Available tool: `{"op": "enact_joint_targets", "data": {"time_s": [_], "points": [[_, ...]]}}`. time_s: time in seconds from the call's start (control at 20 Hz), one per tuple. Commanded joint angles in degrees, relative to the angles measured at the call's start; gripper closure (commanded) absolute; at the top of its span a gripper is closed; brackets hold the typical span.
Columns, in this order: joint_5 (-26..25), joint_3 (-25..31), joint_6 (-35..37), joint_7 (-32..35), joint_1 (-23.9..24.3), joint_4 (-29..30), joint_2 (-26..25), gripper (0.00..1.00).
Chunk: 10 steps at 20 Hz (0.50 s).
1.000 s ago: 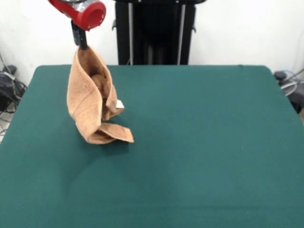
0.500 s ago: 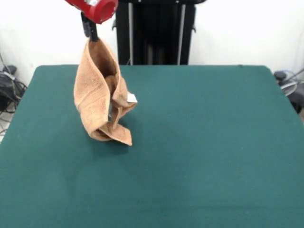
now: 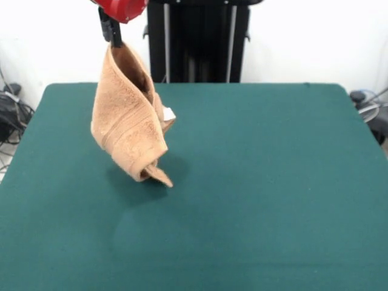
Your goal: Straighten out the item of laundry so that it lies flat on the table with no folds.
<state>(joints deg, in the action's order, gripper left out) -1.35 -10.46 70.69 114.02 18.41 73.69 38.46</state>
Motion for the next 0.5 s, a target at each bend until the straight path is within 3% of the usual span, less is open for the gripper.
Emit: {"op": "enact_joint_targets", "data": {"time_s": [0.05,0.25,0.5], "points": [[0.8,8.1,1.4,-4.5,0.6,0.8,-0.2,1.0],[2.6,9.9,0.8,-5.3,1.8,0.9,1.0,1.0],[1.8,11.2,3.0,-5.8,2.2,-3.4,0.3,1.0]]}}
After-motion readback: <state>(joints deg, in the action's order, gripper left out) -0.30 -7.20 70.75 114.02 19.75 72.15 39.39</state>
